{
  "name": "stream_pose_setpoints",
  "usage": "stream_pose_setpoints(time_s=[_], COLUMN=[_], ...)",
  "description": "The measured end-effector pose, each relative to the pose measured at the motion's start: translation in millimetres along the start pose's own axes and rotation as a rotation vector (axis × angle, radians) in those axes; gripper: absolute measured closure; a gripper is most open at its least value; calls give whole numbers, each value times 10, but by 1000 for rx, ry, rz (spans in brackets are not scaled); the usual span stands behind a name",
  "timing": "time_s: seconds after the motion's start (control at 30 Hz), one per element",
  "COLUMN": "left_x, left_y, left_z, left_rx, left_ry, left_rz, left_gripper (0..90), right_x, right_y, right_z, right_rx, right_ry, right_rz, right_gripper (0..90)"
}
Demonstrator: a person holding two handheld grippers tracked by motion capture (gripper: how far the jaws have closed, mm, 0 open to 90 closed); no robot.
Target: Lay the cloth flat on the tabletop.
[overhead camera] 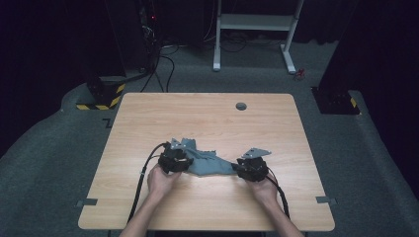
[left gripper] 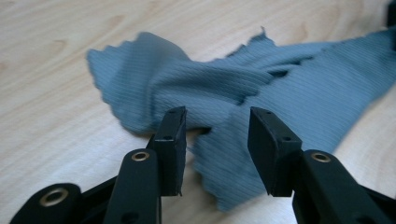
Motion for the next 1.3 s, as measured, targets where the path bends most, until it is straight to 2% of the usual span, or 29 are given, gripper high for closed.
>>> stream_pose_setpoints(time_s=[0.07,0.1,0.13,0.23,0.33,0.43,0.53,0.6,0.63,0.67,0.73,0.83,0.9,0.93,1.0,1.07,1.13,1.17,1.3], left_x=[6,-4,11,66,127,189,250,277,266,257,208,159,179,182,207,230,250,266,324], left_y=[-15,-21,-29,-64,-86,-113,-134,-150,-152,-145,-118,-82,-79,-82,-98,-102,-95,-91,-94], left_z=[-21,-33,-50,-75,-54,18,98,145,160,156,128,58,-7,-37,-96,-117,-98,-79,28], left_rx=[-11,-17,-18,-42,-43,-41,-28,-25,-28,-20,-10,0,-7,-16,-33,-36,-29,-24,-1], left_ry=[-5,-4,-15,-38,-46,-59,-76,-81,-71,-61,-50,-34,-40,-42,-49,-52,-49,-50,-59], left_rz=[1,-3,9,-9,-43,-74,-81,-91,-103,-99,-57,-23,-16,-28,-30,-35,-54,-60,-86], left_gripper=[598,627,662,787,893,900,900,900,900,892,725,667,670,684,752,834,897,899,900], right_x=[23,27,19,-21,-69,-130,-188,-208,-212,-202,-187,-168,-182,-194,-221,-244,-244,-239,-226], right_y=[-22,-35,-49,-59,-48,-41,-54,-77,-89,-103,-122,-146,-159,-163,-171,-171,-167,-166,-181], right_z=[-33,-43,-47,-41,-8,49,114,143,150,153,151,166,190,199,215,228,241,248,272], right_rx=[-10,-18,-29,-36,-22,2,19,22,18,18,14,16,24,28,30,34,36,39,38], right_ry=[6,14,18,27,27,28,31,38,39,34,28,23,20,18,16,15,16,16,13], right_rz=[-27,-29,-28,20,67,96,118,119,111,117,112,110,117,126,147,152,147,148,150], right_gripper=[651,688,732,853,877,880,869,789,776,774,787,862,875,876,872,819,795,797,879])
Point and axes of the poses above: each handheld gripper's, and its own axes: z roughly backward along the jaws, y roughly out of its top, x roughly to its right, the point moved 8 cm from there along -z, roughly forward along the jaws, and after that the axes turned 8 degrees about x, right-handed, at the moved point
